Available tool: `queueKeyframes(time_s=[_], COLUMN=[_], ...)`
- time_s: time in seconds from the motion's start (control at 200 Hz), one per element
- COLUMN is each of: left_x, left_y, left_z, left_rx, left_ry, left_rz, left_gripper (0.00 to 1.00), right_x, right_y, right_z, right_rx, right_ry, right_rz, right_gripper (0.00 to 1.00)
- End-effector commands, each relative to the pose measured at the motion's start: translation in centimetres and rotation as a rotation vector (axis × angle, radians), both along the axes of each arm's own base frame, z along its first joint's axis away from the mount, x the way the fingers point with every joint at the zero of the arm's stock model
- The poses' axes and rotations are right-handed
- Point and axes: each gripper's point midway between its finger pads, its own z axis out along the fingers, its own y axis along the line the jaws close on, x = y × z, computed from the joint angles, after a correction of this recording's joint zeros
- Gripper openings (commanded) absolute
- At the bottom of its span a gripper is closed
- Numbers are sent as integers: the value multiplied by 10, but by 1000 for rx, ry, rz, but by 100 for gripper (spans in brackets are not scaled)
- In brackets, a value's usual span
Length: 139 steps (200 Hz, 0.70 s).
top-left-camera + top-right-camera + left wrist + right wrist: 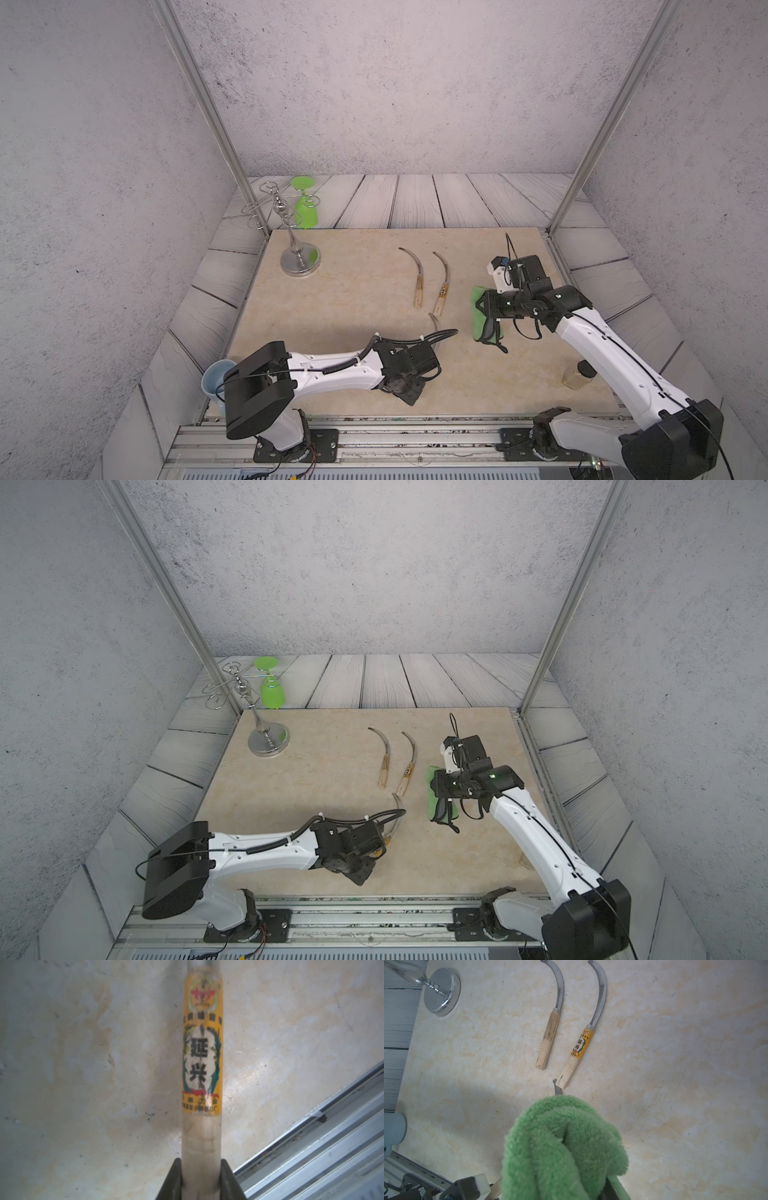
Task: Wipe small sickles with rags
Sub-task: Place the small sickle at the center of the board.
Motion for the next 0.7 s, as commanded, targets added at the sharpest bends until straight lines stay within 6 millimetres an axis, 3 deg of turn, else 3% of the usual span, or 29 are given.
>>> queueKeyframes(time_s=[0.0, 0.315, 0.691], left_x=[0, 2, 5], left_y=[-18, -67, -95], left_z=[1, -11, -27], left_rx=[-17, -28, -18], left_ry=[-9, 36, 53], left_rz=[-79, -255, -369], left_gripper=[0, 0, 0], right_x=[-1, 3, 19], right_y=[-8, -22, -45], right_z=[5, -7, -26], right_rx=[-20, -59, -93], right_ry=[-9, 21, 78], right_rz=[-25, -66, -161], right_gripper=[31, 31, 31])
